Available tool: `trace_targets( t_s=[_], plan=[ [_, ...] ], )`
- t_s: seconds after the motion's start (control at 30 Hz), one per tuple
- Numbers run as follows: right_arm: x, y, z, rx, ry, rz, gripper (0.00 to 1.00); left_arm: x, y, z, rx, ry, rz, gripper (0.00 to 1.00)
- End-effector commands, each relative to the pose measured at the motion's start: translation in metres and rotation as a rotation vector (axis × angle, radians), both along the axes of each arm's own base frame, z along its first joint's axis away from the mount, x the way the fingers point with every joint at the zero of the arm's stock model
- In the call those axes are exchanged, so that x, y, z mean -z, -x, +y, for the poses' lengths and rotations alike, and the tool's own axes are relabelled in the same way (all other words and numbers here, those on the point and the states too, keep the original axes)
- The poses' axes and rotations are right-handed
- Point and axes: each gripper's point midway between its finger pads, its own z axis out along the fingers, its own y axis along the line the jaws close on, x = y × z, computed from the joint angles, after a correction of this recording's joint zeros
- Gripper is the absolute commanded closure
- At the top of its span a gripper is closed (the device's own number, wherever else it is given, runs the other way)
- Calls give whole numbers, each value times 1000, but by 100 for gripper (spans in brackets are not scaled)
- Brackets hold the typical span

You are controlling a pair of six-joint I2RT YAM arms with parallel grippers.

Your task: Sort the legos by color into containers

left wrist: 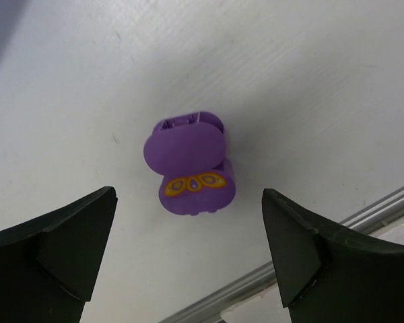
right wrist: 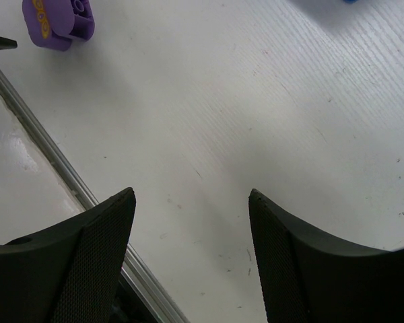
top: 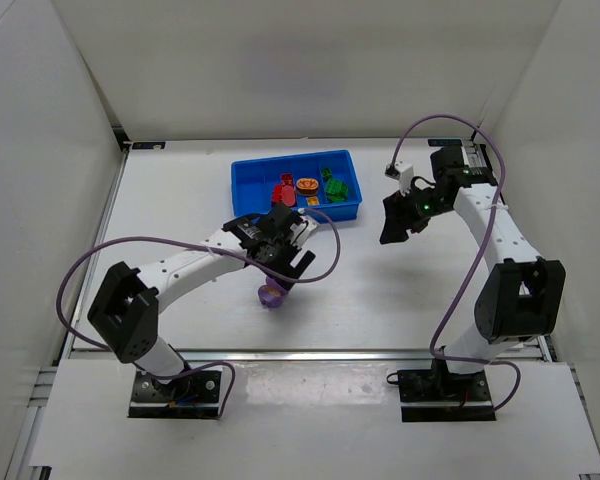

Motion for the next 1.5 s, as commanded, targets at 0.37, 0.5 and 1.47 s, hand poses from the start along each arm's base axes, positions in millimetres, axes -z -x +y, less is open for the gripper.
trace_targets(
  t_s=[0.37, 0.5, 1.47],
  plan=[
    [-13, -3, 3, -17, -18, -42, 28, 30, 23, -10, -62, 16, 183, 1],
    [-14, -3, 2, -15, -14, -47, 28, 40, 12, -10, -85, -8, 197, 1],
    [-11, -12, 6, -28, -34, -37, 28, 45, -13, 3, -159, -63, 149, 1]
  ],
)
